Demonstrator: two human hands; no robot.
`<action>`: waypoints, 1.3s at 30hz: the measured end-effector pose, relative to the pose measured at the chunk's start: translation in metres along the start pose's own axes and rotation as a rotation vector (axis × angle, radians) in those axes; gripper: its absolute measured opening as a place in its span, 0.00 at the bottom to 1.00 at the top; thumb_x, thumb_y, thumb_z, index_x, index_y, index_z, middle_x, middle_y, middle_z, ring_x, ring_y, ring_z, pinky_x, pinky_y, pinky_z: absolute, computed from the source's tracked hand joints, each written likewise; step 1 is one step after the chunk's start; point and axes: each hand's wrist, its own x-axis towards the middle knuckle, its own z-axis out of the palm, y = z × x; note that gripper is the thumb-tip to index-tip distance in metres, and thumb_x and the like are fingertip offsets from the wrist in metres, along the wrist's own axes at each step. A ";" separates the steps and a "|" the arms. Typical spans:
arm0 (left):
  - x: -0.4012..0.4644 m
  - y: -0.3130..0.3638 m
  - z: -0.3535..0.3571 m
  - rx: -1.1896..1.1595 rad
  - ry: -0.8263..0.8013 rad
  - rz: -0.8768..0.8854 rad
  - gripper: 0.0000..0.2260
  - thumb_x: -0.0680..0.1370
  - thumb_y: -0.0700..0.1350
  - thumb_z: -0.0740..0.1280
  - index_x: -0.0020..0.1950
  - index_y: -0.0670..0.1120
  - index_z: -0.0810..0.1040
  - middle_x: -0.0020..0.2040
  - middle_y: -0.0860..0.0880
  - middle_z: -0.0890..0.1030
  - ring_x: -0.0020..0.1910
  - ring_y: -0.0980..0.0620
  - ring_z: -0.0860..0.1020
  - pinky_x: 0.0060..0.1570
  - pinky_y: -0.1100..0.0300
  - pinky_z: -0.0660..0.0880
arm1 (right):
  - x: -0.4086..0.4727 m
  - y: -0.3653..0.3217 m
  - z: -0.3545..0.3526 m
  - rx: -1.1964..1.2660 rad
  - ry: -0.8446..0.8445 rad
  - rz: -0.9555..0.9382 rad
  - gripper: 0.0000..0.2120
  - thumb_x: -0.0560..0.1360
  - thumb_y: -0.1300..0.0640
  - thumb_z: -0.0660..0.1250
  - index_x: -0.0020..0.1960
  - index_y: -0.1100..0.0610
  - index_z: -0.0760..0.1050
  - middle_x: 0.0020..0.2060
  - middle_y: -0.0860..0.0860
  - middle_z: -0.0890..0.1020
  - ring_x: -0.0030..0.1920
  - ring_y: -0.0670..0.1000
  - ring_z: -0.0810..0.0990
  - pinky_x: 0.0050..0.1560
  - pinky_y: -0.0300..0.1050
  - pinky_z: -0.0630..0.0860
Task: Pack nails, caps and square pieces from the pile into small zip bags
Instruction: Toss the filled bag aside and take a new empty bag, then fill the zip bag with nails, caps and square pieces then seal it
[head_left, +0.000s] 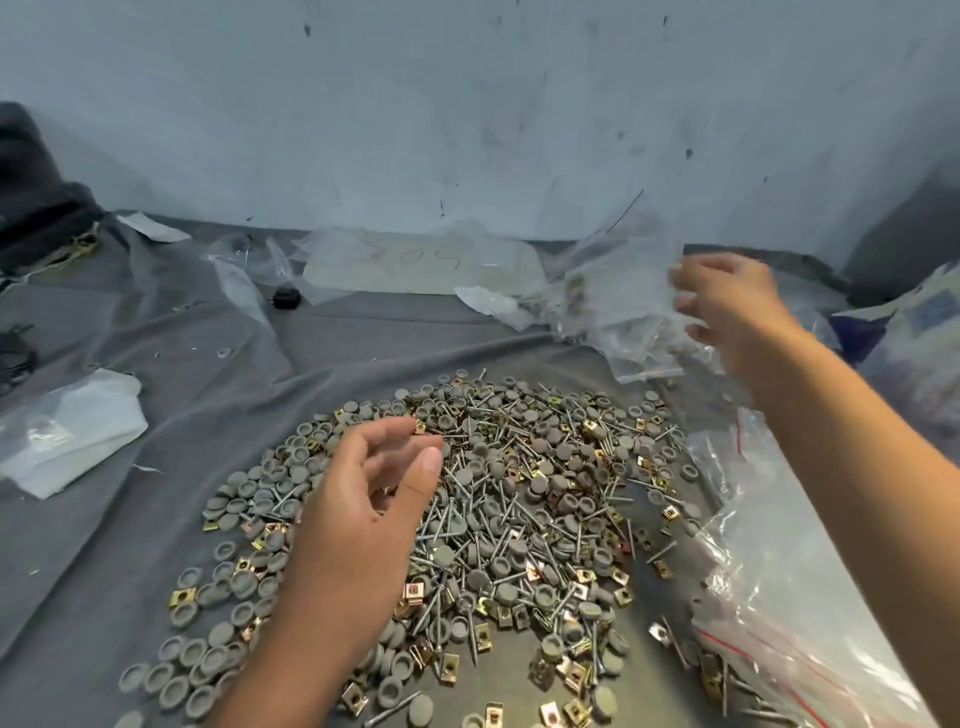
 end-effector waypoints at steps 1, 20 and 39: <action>0.000 0.000 0.000 0.001 -0.002 -0.005 0.18 0.70 0.71 0.59 0.57 0.67 0.70 0.57 0.69 0.80 0.57 0.68 0.77 0.60 0.54 0.77 | -0.004 0.009 -0.012 -0.093 0.003 0.009 0.08 0.80 0.55 0.69 0.59 0.52 0.77 0.52 0.49 0.81 0.42 0.45 0.78 0.37 0.40 0.70; -0.007 0.007 0.009 -0.007 -0.105 -0.050 0.18 0.70 0.69 0.59 0.57 0.66 0.70 0.57 0.64 0.81 0.57 0.65 0.78 0.58 0.49 0.79 | -0.164 0.143 -0.126 -0.986 0.049 0.030 0.07 0.74 0.42 0.72 0.42 0.40 0.75 0.47 0.44 0.82 0.45 0.53 0.80 0.48 0.53 0.77; -0.018 0.008 0.026 -0.115 -0.417 0.014 0.16 0.72 0.70 0.66 0.56 0.66 0.77 0.56 0.64 0.82 0.57 0.64 0.80 0.52 0.62 0.79 | -0.161 0.056 -0.002 -0.355 -0.256 -0.375 0.14 0.79 0.41 0.61 0.50 0.46 0.83 0.48 0.44 0.84 0.50 0.42 0.81 0.53 0.45 0.76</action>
